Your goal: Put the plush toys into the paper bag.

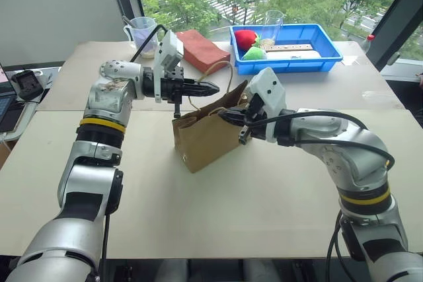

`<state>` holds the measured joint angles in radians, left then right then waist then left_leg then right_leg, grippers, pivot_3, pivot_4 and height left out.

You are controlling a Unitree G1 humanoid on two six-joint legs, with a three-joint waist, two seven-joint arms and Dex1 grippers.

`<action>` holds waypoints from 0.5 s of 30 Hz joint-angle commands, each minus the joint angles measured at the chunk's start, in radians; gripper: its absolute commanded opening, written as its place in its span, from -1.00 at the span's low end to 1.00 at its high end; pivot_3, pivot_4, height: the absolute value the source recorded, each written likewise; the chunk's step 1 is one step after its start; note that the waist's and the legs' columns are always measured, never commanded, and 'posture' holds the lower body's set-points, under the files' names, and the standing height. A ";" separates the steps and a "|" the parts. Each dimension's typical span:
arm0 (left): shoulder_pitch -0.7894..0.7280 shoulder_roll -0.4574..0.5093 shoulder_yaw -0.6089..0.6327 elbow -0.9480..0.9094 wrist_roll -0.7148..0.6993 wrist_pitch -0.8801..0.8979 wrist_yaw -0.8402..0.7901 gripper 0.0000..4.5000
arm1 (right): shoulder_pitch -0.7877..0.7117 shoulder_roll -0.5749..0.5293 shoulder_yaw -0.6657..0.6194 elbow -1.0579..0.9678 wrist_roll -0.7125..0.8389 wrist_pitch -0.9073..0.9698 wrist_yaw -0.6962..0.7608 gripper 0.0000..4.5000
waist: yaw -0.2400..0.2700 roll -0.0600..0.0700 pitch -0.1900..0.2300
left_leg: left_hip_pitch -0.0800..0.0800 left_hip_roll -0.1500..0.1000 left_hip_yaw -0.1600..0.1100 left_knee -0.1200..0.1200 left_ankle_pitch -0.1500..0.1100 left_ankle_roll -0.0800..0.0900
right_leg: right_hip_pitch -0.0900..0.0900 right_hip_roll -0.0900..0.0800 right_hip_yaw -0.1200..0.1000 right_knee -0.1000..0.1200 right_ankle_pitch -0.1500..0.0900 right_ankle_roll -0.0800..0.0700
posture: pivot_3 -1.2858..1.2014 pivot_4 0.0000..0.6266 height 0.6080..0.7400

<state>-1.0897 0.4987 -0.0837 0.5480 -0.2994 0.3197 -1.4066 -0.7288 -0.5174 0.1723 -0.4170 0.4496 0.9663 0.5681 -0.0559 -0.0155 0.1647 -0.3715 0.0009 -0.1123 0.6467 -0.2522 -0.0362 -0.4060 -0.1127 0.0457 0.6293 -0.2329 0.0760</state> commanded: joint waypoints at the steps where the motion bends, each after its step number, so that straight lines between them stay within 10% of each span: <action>1: 0.019 0.039 0.047 -0.135 -0.036 0.062 0.042 -0.88 | -0.021 0.001 0.002 0.012 -0.030 -0.074 0.018 -1.00 | -0.001 0.000 0.000 | 0.000 0.000 0.000 0.000 0.000 0.000 | 0.000 0.000 0.000 0.000 0.000 0.000 | 0.03 -0.52 1.00; 10: 0.257 0.167 0.243 -0.530 -0.220 0.341 0.214 0.86 | -0.024 -0.009 -0.004 0.061 -0.052 -0.119 0.062 -1.00 | -0.015 0.000 0.000 | 0.002 0.001 0.000 -0.002 0.000 0.000 | 0.000 0.000 0.000 0.001 0.000 0.000 | 0.03 -0.52 1.00; 15: 0.471 0.252 0.291 -0.676 -0.257 0.369 0.234 0.99 | -0.030 -0.018 -0.008 0.066 -0.055 -0.118 0.079 -1.00 | -0.014 0.000 0.000 | 0.002 0.001 0.000 -0.002 0.000 0.000 | 0.000 0.000 0.000 0.001 0.000 0.000 | 0.03 -0.52 1.00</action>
<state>-0.6371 0.7338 0.1773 -0.0675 -0.5335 0.6894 -1.1834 -0.7366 -0.5294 0.1868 -0.3312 0.3996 0.8776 0.6398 -0.0695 -0.0150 0.1645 -0.3693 0.0015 -0.1125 0.6448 -0.2522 -0.0362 -0.4061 -0.1126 0.0458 0.6298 -0.2328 0.0759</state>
